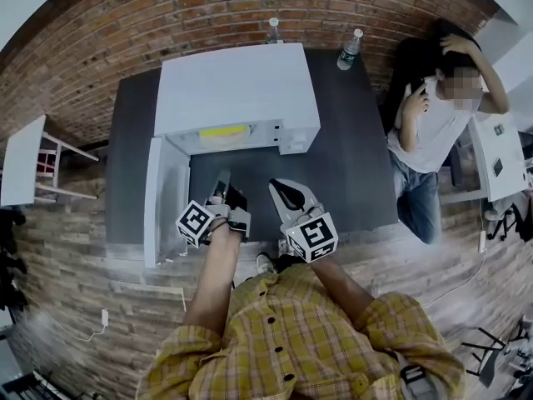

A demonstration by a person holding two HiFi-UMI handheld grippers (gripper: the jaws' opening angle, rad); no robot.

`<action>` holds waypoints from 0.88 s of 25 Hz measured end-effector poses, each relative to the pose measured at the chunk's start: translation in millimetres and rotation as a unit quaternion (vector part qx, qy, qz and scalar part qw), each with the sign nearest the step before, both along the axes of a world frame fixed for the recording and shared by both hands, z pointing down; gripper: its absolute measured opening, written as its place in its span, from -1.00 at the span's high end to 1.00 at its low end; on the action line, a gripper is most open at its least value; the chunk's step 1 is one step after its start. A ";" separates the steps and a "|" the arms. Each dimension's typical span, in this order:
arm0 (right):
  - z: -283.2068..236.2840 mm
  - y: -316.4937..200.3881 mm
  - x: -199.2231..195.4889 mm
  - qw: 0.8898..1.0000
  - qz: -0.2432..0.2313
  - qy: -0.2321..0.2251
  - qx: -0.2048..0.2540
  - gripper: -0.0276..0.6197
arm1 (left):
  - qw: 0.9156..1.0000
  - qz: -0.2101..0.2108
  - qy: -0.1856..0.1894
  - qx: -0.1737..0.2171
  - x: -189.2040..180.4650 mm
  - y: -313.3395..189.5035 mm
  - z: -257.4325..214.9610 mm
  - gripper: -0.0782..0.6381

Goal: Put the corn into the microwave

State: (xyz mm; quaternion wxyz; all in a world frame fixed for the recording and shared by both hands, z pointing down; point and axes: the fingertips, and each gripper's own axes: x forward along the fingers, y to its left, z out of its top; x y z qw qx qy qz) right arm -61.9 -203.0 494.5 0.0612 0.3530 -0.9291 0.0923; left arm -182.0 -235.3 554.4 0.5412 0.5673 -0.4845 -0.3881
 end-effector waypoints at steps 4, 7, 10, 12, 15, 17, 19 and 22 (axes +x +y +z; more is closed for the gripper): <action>-10.1 5.3 -1.3 1.000 -0.001 -0.007 0.007 0.91 | 0.995 0.036 -0.085 0.032 13.0 14.1 -23.6 0.79; -14.6 12.7 0.0 1.000 0.000 -0.010 0.009 0.91 | 0.985 0.055 -0.153 0.056 19.9 25.8 -40.9 0.79; -20.4 15.7 1.7 1.000 0.002 -0.015 0.014 0.91 | 0.976 0.064 -0.189 0.088 27.0 32.1 -59.3 0.79; -24.3 16.9 1.5 1.000 0.003 -0.017 0.017 0.91 | 0.969 0.067 -0.214 0.108 28.2 35.5 -69.1 0.79; -29.1 20.6 -1.4 1.000 0.000 -0.016 0.023 0.91 | 0.955 0.070 -0.257 0.129 28.6 41.2 -78.8 0.79; -31.2 24.5 -1.7 0.999 0.000 -0.015 0.028 0.91 | 0.943 0.075 -0.295 0.138 31.7 46.4 -83.1 0.79; -33.2 27.0 -0.6 0.999 0.001 -0.016 0.031 0.91 | 0.924 0.084 -0.344 0.145 36.4 52.5 -86.7 0.79; -35.5 30.0 1.6 0.999 0.003 -0.019 0.035 0.91 | 0.897 0.090 -0.406 0.152 42.5 62.3 -88.9 0.79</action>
